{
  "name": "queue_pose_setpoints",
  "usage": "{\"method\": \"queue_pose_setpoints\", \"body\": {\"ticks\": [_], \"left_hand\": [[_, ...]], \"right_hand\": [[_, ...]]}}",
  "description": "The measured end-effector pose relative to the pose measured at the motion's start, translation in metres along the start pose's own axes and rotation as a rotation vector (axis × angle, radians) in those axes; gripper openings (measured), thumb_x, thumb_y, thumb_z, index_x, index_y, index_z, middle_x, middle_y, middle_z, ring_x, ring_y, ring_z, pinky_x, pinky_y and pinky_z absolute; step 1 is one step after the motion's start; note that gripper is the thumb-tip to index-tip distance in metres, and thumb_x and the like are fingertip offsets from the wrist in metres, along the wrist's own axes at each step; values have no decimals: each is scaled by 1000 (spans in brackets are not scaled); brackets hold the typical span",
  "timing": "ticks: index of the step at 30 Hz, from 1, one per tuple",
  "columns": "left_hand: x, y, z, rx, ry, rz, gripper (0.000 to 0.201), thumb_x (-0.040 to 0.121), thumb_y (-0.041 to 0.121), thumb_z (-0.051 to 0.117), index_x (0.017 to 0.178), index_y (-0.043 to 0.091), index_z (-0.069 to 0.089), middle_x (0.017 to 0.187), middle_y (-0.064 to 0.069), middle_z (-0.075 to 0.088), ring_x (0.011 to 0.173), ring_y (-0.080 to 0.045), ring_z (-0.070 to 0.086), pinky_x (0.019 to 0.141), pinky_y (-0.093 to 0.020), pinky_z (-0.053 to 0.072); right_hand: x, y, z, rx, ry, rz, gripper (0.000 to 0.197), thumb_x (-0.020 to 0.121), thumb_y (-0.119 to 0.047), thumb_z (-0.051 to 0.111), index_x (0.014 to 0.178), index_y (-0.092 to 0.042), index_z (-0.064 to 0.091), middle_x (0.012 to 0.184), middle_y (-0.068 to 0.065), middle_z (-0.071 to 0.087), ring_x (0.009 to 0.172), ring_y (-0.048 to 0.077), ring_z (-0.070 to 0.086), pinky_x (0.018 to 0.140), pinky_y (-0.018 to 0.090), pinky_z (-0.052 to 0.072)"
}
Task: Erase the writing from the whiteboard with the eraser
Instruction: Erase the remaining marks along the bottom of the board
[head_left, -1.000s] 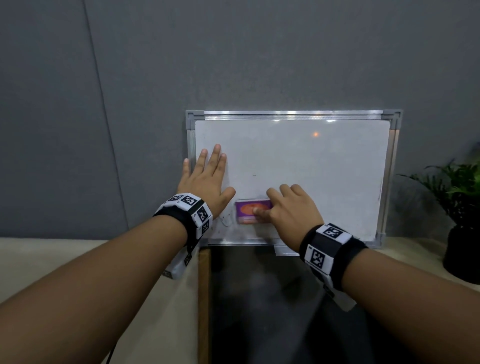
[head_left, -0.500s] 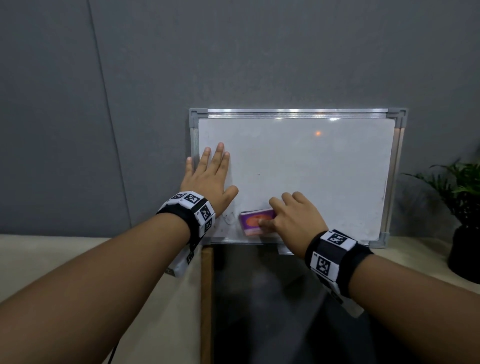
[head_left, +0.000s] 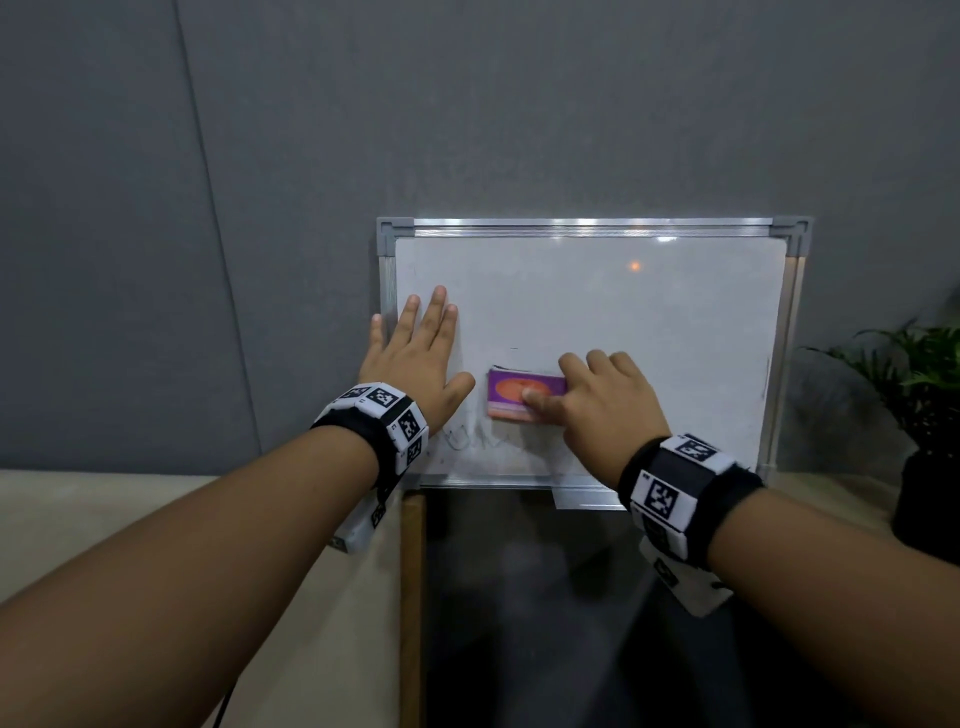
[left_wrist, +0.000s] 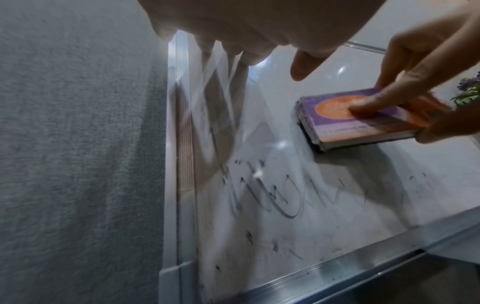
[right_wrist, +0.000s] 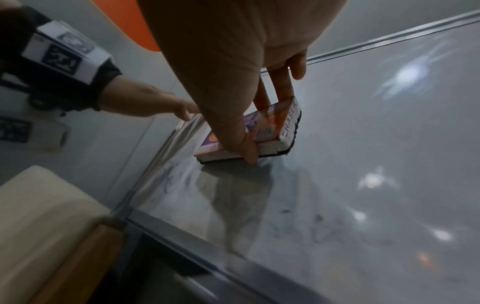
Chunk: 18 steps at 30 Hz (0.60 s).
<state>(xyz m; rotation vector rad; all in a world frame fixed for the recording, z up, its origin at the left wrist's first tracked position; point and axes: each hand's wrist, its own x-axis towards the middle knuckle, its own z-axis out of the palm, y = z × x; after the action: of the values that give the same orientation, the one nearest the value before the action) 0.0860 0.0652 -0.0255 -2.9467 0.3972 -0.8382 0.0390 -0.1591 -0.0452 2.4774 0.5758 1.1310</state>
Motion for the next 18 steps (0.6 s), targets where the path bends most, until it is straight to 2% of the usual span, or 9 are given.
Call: {"method": "queue_pose_setpoints", "body": {"ticks": [4,7,10,14,18], "left_hand": [[0,0,0,1,1,2,77,90,49,26,152,21,-11,157,4,-25,146,-21,-14,117,-52,-4],[1,-1,-1,0,-4,8,78,90,49,27,152,21,-10,157,4,-25,146,-21,-15,117,-51,-5],[0,-2,-2,-2,-6,7,78,90,50,27,152,21,-10,157,4,-25,146,-21,-15,117,-51,-5],[-1,0,-4,-10,-18,5,76,91,47,26,152,20,-11,157,4,-25,146,-20,-16,117,-50,-5],[-6,-9,1,-5,-17,6,74,92,45,25,152,20,-10,157,4,-25,146,-20,-15,115,-50,-7]], "right_hand": [[-4,21,-5,-23,63,82,45,71,-12,67,108,-36,69,80,9,48,71,31,46,66,41,35],[9,18,-8,-6,100,140,44,71,-11,64,108,-34,68,82,11,49,72,31,47,68,42,36],[13,-9,-2,0,51,59,41,73,-18,65,109,-37,68,81,8,49,73,30,48,67,41,36],[-6,-25,8,-34,-91,-87,33,69,-37,78,101,-40,70,82,4,48,75,28,47,69,39,35],[-6,-7,0,-53,-59,-6,34,72,-28,77,102,-42,69,79,4,44,72,27,43,65,38,28]]}}
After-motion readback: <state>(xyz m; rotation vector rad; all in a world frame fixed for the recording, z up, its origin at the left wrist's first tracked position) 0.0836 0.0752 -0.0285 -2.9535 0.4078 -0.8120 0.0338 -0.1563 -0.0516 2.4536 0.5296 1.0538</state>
